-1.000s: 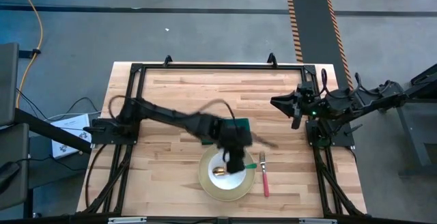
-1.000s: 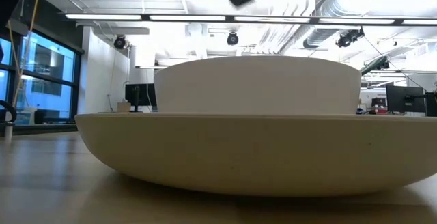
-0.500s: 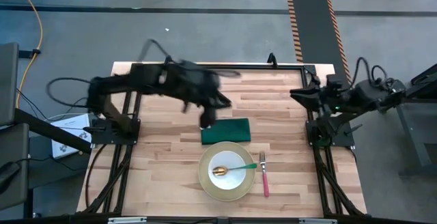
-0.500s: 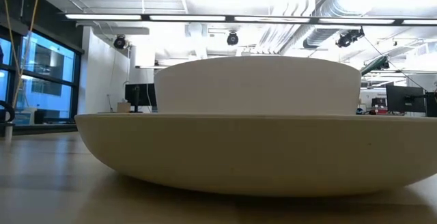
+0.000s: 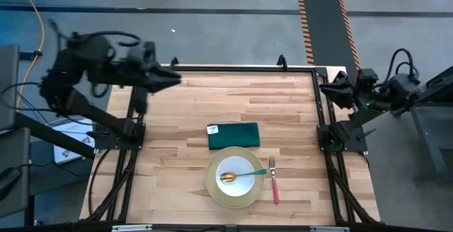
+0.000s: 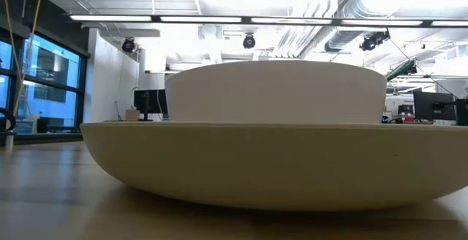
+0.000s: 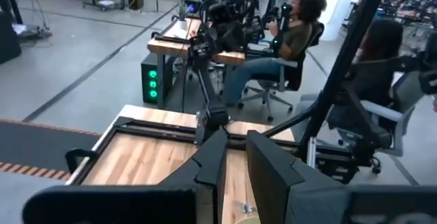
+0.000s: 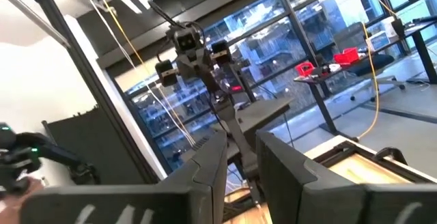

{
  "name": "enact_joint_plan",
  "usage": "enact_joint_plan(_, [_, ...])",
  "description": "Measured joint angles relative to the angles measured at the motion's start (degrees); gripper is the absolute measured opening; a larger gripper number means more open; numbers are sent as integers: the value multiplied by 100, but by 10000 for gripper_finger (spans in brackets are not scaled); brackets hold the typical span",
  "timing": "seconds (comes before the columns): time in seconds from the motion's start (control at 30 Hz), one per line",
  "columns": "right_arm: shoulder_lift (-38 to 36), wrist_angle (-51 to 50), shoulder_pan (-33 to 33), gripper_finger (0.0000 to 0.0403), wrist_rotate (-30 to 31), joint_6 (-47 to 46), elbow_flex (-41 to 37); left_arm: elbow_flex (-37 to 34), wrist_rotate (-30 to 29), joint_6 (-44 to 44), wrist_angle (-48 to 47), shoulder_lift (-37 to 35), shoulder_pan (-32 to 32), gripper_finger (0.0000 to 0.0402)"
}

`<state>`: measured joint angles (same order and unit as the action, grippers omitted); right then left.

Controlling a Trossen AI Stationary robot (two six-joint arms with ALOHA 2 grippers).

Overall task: Set table place
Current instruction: Return to Home Position

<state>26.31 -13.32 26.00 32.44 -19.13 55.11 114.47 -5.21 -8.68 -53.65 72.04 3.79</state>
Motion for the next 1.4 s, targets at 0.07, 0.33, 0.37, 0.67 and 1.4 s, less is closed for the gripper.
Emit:
enact_joint_plan(0.07, [-77,-73,0,71,4,-34,0,-335,2,73,-5,-381,0,49])
enact_joint_plan(0.33, [-445,-146,0,71,35,-173,0,-2941,358,-54,1211,-2072,-4,49])
enact_joint_plan(0.37, [-483,-144,0,71,38,-180,0,-3340,416,-84,1462,-2293,-4,49])
enact_joint_plan(0.67, [-796,-79,-4,71,381,-142,0,-6324,718,-560,3613,-3911,-4,49])
enact_joint_plan(1.4, [-1737,-195,-13,71,300,1169,0,-8428,157,-1111,3822,-6340,-4,49])
